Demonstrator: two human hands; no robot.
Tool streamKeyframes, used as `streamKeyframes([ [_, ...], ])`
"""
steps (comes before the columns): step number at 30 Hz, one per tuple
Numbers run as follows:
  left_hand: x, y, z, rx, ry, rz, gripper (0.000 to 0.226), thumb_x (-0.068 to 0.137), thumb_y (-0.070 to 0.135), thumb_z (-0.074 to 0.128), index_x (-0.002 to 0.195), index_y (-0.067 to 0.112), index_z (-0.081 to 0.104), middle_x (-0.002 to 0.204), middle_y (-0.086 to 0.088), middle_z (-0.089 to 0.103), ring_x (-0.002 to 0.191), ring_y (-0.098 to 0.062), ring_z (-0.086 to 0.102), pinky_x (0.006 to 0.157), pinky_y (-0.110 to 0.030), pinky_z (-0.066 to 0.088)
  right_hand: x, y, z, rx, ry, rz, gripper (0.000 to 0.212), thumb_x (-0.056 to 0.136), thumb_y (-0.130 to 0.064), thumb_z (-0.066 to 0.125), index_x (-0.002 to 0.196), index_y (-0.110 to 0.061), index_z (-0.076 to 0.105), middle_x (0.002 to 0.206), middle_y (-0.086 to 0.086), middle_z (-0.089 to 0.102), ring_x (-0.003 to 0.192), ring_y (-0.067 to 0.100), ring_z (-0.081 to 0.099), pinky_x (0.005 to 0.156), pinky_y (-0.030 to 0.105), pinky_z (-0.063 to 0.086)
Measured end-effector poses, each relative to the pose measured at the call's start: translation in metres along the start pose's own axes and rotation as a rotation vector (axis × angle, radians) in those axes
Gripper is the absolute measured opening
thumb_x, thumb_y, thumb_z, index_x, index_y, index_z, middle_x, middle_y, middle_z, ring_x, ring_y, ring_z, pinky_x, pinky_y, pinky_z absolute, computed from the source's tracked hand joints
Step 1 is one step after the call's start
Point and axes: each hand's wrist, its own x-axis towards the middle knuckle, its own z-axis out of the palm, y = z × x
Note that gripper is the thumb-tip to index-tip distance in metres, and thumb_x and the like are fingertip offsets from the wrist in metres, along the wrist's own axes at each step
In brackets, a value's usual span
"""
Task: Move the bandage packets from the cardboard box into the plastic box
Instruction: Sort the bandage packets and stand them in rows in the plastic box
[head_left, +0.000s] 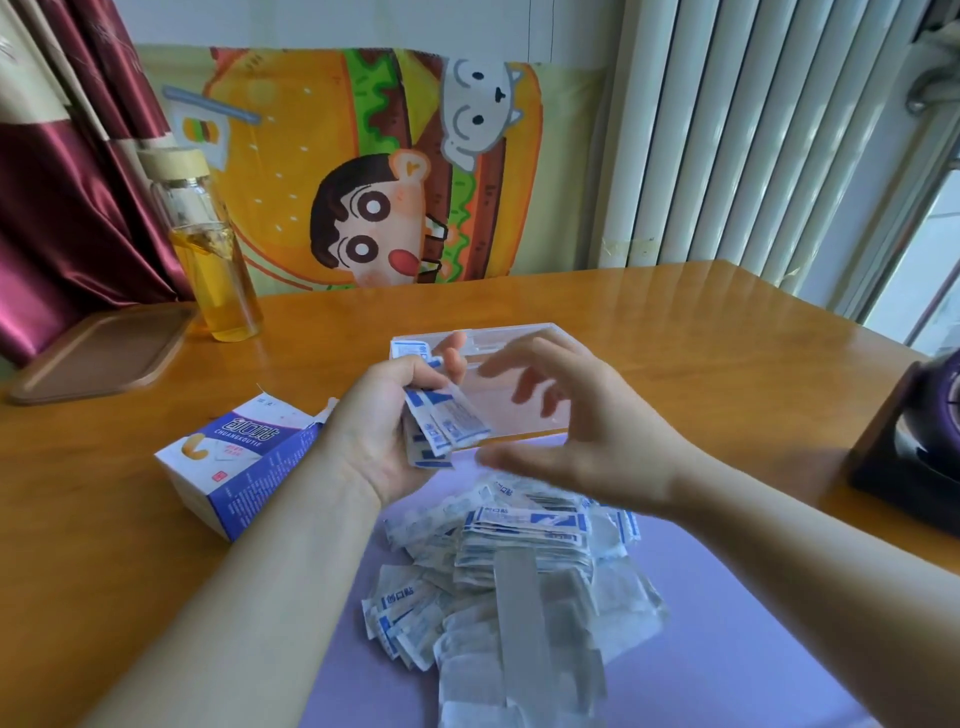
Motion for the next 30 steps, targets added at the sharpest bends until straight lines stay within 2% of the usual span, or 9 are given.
streamKeyframes([
  [3,-0.003,-0.006,0.005,0.1,0.012,-0.04,0.028,0.08,0.002,0.034,0.078,0.012,0.06,0.059,-0.004,0.053,0.044,-0.017,0.058,0.046,-0.025,0.052,0.004,-0.015,0.008,-0.133,-0.077,-0.179,0.042,0.068,-0.03,0.082,0.103,-0.019,0.061,0.1,-0.008,0.052,0.076,0.001,0.046,0.069,0.009,0.039],
  [7,-0.005,-0.007,0.008,0.006,-0.049,-0.08,0.036,0.083,0.002,0.037,0.102,0.014,0.065,0.057,-0.004,0.056,0.045,-0.016,0.057,0.045,-0.026,0.052,0.009,-0.013,0.016,-0.209,0.02,-0.157,0.027,0.071,-0.018,0.079,0.091,-0.012,0.063,0.082,-0.008,0.055,0.068,0.009,0.051,0.065,0.03,0.048],
  [11,-0.005,-0.01,0.01,0.042,-0.048,-0.11,0.018,0.086,0.007,0.045,0.089,0.013,0.062,0.057,-0.007,0.058,0.046,-0.016,0.059,0.045,-0.023,0.051,0.01,-0.012,0.013,-0.192,0.022,-0.169,0.028,0.069,-0.027,0.081,0.087,-0.014,0.062,0.079,-0.009,0.054,0.067,0.009,0.051,0.063,0.033,0.049],
  [14,-0.001,-0.015,0.008,-0.024,-0.047,-0.107,0.014,0.088,0.003,0.046,0.081,0.009,0.056,0.06,-0.002,0.054,0.047,-0.007,0.049,0.045,-0.016,0.045,0.008,-0.012,0.009,-0.295,0.072,-0.204,0.069,0.061,-0.052,0.079,0.114,-0.015,0.056,0.105,0.0,0.052,0.092,0.014,0.05,0.081,0.029,0.046],
  [16,0.001,-0.018,0.008,-0.05,-0.041,-0.118,0.017,0.089,0.001,0.044,0.08,0.009,0.055,0.058,0.0,0.052,0.045,-0.005,0.04,0.043,-0.014,0.039,0.008,-0.012,0.003,-0.439,0.013,-0.153,0.118,0.049,-0.071,0.071,0.145,-0.019,0.025,0.134,0.005,0.034,0.123,0.021,0.037,0.103,0.031,0.035],
  [18,0.0,-0.02,0.009,0.013,-0.054,-0.13,0.018,0.09,0.003,0.044,0.075,0.009,0.052,0.053,0.0,0.047,0.045,-0.006,0.038,0.043,-0.014,0.038,0.009,-0.012,0.0,-0.489,-0.166,-0.063,0.141,0.044,-0.073,0.073,0.148,-0.029,-0.012,0.151,-0.001,0.008,0.14,0.018,0.015,0.112,0.032,0.022],
  [20,-0.003,-0.023,0.013,0.109,-0.076,-0.154,0.018,0.09,0.006,0.045,0.073,0.011,0.049,0.055,-0.001,0.042,0.047,-0.007,0.039,0.045,-0.016,0.038,0.009,-0.01,0.003,-0.497,-0.271,-0.034,0.144,0.047,-0.068,0.078,0.143,-0.036,-0.024,0.154,-0.006,-0.004,0.144,0.016,0.007,0.113,0.032,0.023],
  [26,-0.008,-0.026,0.016,0.321,-0.135,-0.092,0.023,0.089,0.002,0.045,0.071,0.009,0.055,0.06,-0.005,0.048,0.055,-0.013,0.047,0.047,-0.02,0.041,0.014,-0.002,0.002,-0.374,-0.283,0.022,0.122,0.059,-0.054,0.08,0.148,-0.036,0.0,0.141,-0.01,0.027,0.126,0.009,0.035,0.101,0.028,0.04],
  [30,-0.012,-0.023,0.017,0.434,-0.178,-0.048,0.023,0.091,0.002,0.047,0.072,0.009,0.058,0.057,-0.002,0.055,0.054,-0.01,0.052,0.048,-0.02,0.044,0.015,0.002,0.001,-0.365,-0.21,-0.029,0.104,0.063,-0.05,0.08,0.145,-0.031,0.02,0.134,-0.008,0.035,0.12,0.008,0.038,0.098,0.025,0.041],
])
